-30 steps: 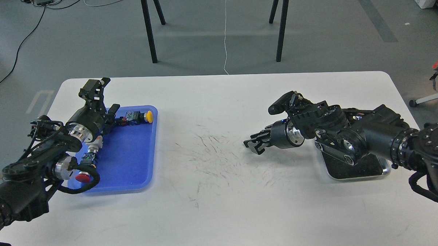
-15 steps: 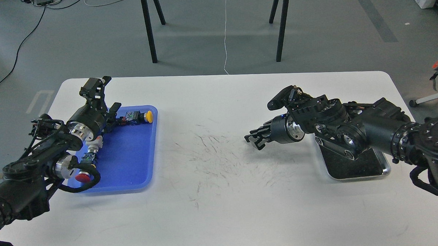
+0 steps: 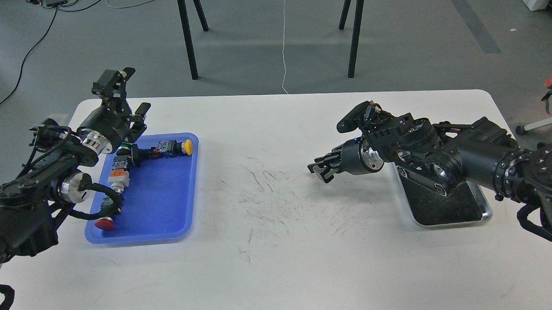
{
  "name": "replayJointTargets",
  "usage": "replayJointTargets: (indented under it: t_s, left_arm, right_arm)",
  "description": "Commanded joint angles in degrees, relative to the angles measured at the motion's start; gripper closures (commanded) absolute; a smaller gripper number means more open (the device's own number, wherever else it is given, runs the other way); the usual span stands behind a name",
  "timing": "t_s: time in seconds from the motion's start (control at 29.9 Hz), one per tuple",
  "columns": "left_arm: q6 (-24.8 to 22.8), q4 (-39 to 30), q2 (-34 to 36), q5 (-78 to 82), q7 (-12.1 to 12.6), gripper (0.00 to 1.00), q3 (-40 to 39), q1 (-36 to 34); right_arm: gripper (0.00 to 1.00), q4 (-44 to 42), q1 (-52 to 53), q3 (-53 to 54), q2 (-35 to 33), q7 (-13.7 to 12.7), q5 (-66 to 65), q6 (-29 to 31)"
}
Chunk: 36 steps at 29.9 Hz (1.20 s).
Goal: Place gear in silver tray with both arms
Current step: 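Close the right gripper around the black gear, then lift the gear and carry it over the silver tray with right gripper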
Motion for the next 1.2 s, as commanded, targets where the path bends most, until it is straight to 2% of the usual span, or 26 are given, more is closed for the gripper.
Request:
replayJointTargets:
  t_s: [0.0, 0.6, 1.17]
  left_arm:
    - [-1.2, -0.5, -0.1, 0.0, 0.0, 0.00, -1.6, 0.0]
    - [-2.2, -1.5, -0.7, 0.1, 0.0, 0.00, -3.5, -0.6]
    - [-2.1, -1.5, -2.0, 0.2, 0.0, 0.00, -3.4, -0.7]
  right_arm:
    - [0.81, 0.1, 0.7, -0.2, -0.9, 0.0, -0.1, 0.3]
    - [0.81, 1.9, 6.8, -8.9, -8.5, 0.0, -0.2, 0.6]
    - [0.81, 2.3, 4.4, -12.2, -15.7, 0.0, -0.2, 0.5]
